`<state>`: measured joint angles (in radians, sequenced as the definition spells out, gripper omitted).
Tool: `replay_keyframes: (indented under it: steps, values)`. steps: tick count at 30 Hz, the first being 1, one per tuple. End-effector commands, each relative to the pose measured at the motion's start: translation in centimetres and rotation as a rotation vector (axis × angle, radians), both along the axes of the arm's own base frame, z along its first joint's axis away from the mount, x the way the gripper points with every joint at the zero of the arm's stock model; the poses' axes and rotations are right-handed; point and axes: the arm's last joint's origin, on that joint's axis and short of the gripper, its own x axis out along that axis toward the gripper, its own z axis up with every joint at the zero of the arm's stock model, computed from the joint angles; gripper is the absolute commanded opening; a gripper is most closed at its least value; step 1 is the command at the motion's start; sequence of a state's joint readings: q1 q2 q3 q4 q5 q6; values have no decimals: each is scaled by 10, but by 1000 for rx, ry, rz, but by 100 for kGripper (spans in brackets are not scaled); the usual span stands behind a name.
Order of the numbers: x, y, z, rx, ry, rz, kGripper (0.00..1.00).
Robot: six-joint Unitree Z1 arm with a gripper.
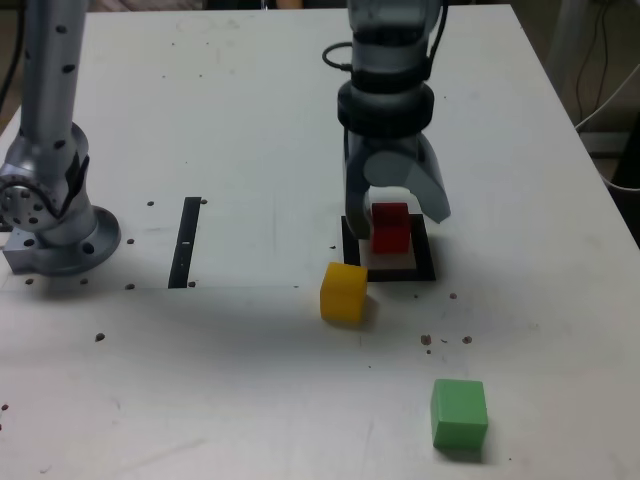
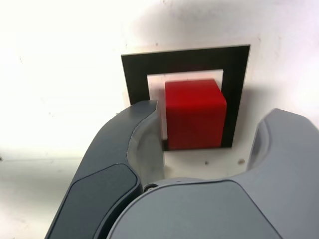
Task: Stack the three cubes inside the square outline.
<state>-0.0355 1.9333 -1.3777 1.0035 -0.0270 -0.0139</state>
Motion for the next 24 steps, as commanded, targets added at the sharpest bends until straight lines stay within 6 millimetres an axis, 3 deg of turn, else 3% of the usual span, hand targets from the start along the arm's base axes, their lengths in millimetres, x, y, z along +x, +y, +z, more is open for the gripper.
replay_keyframes:
  steps: [1, 13, 16, 24]
  values:
    - [-8, -4, 12, -3, -18, -3, 99]
    - [-52, -36, 50, -9, -10, -67, 99]
    - [-60, -48, 48, -7, 15, -100, 99]
    - [-69, -78, 16, -6, 86, -153, 99]
